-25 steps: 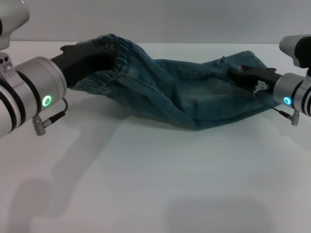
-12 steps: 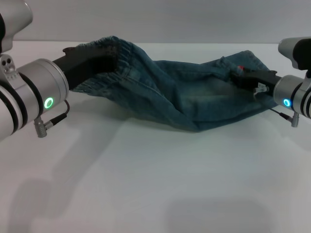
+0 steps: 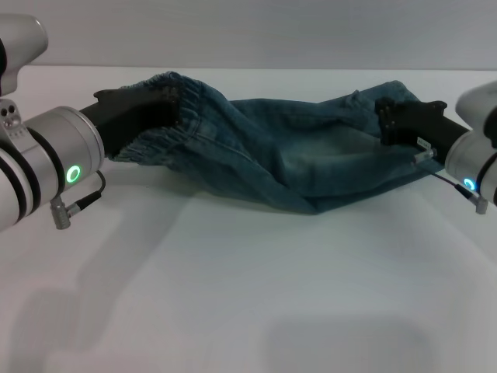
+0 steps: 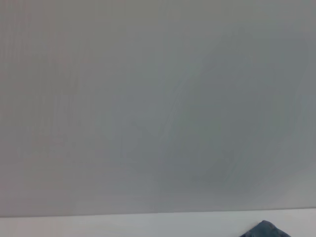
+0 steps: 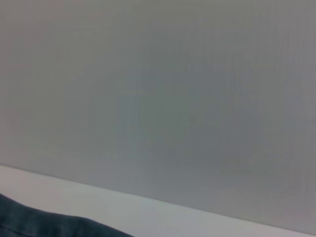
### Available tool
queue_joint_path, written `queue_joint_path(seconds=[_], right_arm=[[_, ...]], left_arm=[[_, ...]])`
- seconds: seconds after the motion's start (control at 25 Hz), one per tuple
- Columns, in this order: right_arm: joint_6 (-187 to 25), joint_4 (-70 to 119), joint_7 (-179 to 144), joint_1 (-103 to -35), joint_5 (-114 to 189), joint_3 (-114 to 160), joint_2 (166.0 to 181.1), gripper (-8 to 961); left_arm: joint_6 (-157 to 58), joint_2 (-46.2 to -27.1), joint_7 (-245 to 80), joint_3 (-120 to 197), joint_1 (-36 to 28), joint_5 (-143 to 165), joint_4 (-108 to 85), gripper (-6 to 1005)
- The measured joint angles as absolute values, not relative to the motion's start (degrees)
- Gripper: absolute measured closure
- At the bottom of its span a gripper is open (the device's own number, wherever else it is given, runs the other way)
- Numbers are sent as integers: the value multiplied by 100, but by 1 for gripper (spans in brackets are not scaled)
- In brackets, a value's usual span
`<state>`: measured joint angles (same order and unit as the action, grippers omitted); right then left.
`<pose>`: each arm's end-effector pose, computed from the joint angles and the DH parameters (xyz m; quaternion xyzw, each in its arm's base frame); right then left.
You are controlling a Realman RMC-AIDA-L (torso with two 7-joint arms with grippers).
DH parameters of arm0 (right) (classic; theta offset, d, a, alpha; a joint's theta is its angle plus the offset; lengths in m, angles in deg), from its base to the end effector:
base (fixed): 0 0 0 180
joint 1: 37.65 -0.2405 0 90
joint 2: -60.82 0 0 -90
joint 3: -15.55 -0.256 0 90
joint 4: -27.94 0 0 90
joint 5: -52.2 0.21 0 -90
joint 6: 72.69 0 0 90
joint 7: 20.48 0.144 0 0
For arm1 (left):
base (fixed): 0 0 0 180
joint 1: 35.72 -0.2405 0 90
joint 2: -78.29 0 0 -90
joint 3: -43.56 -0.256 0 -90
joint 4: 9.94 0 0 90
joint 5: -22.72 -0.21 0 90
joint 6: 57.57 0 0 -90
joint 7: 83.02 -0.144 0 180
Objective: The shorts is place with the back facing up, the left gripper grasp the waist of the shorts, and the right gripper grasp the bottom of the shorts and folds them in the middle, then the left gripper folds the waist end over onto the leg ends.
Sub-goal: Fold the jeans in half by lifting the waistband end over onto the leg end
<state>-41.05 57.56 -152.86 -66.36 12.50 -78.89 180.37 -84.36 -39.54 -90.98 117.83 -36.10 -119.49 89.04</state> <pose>0.2757 0.3995 -0.0416 -0.8219 0.2778 0.2066 0.4524 -0.1654 0.3177 0.0061 -0.7924 -0.3894 -0.2318 0.4084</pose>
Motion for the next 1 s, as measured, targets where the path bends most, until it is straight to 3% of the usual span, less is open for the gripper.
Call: queue_joint_path(seconds=[0.28, 1.0], right_arm=[[-3814, 5340, -15409, -6738, 1393, -7840, 18012, 955], [-3673, 5528, -15353, -7479, 2033, -6576, 18027, 955]], left_arm=[[-8446, -3949, -9134, 11721, -3575, -11949, 9062, 967], [-8457, -3948, -9153, 11589, -3527, -11939, 9317, 967]])
